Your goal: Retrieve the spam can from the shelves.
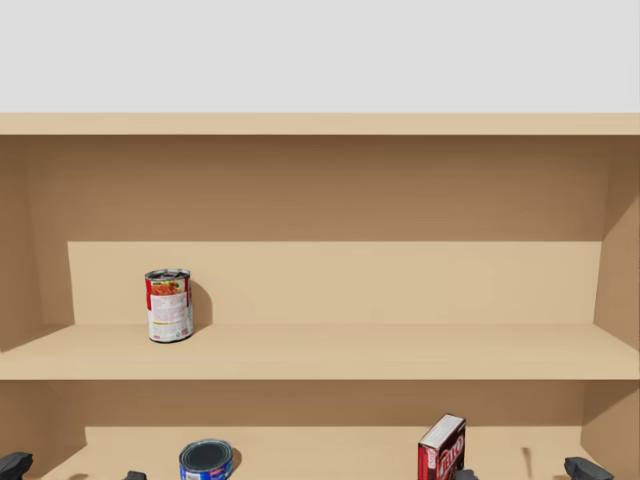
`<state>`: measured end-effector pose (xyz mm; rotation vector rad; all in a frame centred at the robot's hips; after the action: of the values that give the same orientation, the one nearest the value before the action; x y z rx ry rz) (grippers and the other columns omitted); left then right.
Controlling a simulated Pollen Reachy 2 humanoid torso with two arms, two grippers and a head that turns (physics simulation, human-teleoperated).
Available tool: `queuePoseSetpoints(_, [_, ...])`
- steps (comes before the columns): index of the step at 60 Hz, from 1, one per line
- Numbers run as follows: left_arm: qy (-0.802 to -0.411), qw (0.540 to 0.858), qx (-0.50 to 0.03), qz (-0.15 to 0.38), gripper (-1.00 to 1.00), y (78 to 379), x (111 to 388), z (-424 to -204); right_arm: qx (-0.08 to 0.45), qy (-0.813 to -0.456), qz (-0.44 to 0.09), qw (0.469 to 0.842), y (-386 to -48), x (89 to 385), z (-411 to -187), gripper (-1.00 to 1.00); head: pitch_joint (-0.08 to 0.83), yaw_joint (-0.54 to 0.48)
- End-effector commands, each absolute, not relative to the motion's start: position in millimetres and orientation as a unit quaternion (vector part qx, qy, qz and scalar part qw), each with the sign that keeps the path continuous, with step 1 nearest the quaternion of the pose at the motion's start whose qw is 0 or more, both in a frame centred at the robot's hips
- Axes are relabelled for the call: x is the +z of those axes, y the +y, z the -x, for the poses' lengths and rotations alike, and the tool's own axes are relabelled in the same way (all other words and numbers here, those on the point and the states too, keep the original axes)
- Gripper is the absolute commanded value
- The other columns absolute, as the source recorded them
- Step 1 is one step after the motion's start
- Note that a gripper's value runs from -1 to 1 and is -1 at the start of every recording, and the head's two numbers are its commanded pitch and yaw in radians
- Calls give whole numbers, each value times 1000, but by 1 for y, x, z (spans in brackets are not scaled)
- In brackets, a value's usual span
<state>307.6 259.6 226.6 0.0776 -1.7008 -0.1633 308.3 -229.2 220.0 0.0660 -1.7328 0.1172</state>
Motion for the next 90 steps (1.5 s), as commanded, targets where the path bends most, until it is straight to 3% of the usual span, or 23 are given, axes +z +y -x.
queuePoseSetpoints(1, [-751,656,-69,-34,-1000,260,227,-307,38,-761,-24,647,-226,218,-307,-1000,1,-3])
queuePoseSetpoints(14, [-753,655,-65,-32,-1000,262,229,-307,31,-761,-32,647,-226,222,-306,-1000,72,-1])
queuePoseSetpoints(40, [-765,641,-64,-20,-1000,262,236,-297,28,-763,-36,645,-228,222,-307,-1000,351,-5])
queuePoseSetpoints(66, [-774,628,-76,-7,-1000,254,245,-283,37,-764,-40,643,-225,225,-304,-1000,545,-178])
queuePoseSetpoints(72, [-774,628,-76,-5,-1000,254,245,-283,35,-760,-53,647,-222,230,-295,-1000,566,-185])
queuePoseSetpoints(79, [-774,629,-76,-3,-1000,253,245,-283,35,-753,-31,656,-208,233,-274,-1000,576,-184])
queuePoseSetpoints(90, [-772,631,-75,-4,-1000,253,245,-283,57,-717,-79,690,-181,210,-240,-1000,577,-191])
